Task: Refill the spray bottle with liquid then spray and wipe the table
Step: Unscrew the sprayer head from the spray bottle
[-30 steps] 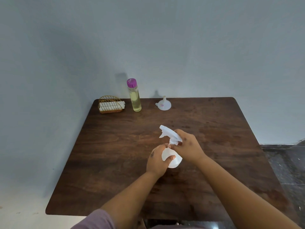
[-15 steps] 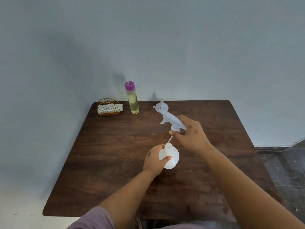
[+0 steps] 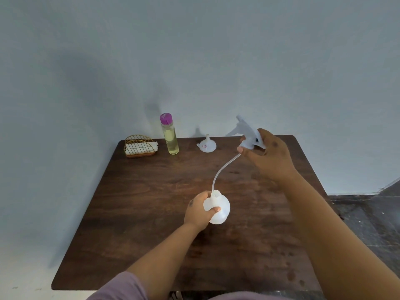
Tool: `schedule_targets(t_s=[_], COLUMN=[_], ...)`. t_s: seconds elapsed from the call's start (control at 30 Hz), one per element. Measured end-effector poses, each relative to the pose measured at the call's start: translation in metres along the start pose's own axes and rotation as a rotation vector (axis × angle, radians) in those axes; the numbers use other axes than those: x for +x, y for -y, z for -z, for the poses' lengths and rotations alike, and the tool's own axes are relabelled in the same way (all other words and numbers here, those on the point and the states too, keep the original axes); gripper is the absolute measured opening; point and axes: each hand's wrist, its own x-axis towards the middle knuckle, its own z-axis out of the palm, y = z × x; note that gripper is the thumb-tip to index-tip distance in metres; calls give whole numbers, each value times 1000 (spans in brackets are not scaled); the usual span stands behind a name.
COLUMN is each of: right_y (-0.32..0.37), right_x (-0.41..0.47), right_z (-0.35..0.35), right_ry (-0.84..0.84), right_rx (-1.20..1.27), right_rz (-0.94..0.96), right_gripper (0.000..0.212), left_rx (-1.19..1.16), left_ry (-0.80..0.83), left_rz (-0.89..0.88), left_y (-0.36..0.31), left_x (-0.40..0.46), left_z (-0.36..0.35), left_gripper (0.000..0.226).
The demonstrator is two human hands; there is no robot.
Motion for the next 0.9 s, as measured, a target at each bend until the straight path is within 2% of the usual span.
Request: schedule_targets(t_s=[0.13, 0.43, 0.53, 0.63, 0.77, 0.9], right_y=[-2, -34, -49, -64, -83, -97], right_x=[4, 6, 6, 4, -7, -20], right_z=[13, 19, 18, 16, 12, 2], right_ry=[-65, -123, -169, -240, -237, -300], right_rx=[158, 785, 966, 1185, 1238, 1324], right_rz=[-92, -420, -602, -851, -1047, -1133], right_gripper=[24, 22, 27, 26, 20, 14], left_rx=[1, 7, 15, 15, 35, 54], left_ry=[11, 15, 15, 15, 16, 15], left_rz=[6, 17, 43, 21, 31, 10], left_y=[-1, -3, -5, -5, -6, -9], left_x=[1, 1, 1, 1, -1, -2], left_z=[1, 1, 2, 2, 2, 5], left_gripper=[51, 51, 57, 52, 53, 53])
